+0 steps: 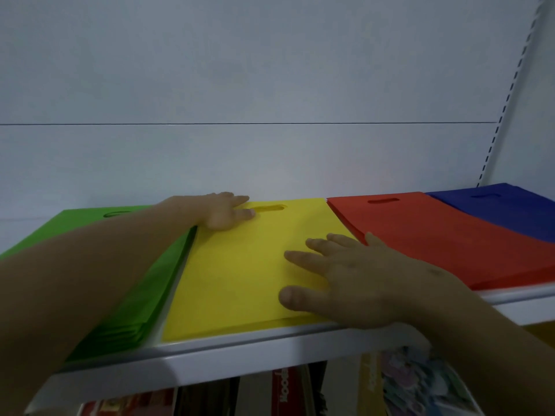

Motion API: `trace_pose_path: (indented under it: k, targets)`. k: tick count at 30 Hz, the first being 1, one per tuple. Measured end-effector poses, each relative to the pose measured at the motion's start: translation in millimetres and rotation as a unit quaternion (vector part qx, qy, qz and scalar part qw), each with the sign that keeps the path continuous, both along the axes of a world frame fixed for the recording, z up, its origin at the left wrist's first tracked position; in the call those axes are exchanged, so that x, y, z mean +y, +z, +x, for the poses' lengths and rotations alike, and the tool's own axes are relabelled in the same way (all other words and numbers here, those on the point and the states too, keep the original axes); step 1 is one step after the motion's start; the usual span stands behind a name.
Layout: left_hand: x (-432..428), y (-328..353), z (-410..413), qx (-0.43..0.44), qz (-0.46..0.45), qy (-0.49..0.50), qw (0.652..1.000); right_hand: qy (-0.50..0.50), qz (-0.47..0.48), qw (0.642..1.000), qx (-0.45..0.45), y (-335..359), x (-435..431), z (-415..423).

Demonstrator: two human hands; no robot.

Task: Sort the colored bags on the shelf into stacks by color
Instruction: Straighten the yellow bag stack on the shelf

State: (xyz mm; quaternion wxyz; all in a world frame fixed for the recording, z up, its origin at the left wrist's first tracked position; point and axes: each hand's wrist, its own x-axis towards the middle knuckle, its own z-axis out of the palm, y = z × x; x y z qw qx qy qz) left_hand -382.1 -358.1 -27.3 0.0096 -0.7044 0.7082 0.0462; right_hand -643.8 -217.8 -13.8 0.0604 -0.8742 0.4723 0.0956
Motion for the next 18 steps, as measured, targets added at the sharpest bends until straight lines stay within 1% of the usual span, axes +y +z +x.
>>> trace_pose_path:
  k: [4,8,12,18]
  targets:
    - [1,-9,3,-0.009,0.044,0.011,0.999,0.006,0.024,1.0,0.002,-15,-5,8]
    - [3,-10,3,-0.023,0.051,0.02,0.998,0.002,0.021,1.0,0.0,-21,-7,6]
    - [9,6,-7,-0.019,0.019,0.029,0.999,0.014,0.012,1.0,-0.009,-16,-9,5]
    - [36,25,-36,0.013,-0.036,0.01,0.999,0.031,-0.032,0.996,-0.074,9,-23,-20]
